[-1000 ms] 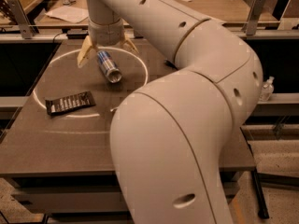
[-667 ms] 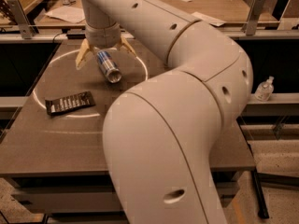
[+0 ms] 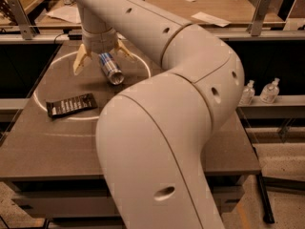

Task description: Place redbull can upright

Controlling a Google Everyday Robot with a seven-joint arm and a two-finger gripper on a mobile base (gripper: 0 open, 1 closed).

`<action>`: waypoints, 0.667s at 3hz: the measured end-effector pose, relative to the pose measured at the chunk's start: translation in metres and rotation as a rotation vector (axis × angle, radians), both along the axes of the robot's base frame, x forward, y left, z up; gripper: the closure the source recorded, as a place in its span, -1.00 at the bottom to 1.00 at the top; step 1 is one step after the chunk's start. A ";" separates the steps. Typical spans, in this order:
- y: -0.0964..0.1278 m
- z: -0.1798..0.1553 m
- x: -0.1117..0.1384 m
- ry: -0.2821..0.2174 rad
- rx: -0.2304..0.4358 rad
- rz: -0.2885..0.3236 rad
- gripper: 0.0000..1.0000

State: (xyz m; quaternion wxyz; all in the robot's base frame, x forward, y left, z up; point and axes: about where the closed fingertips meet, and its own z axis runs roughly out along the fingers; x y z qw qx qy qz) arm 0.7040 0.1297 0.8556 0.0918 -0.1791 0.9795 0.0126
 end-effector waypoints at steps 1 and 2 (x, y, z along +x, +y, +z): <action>0.007 -0.008 0.003 0.009 -0.003 0.041 -1.00; -0.005 -0.013 0.011 0.028 0.011 0.038 -1.00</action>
Offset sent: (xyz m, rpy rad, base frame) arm 0.0226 -0.0288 -0.0077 0.0262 0.0647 0.0246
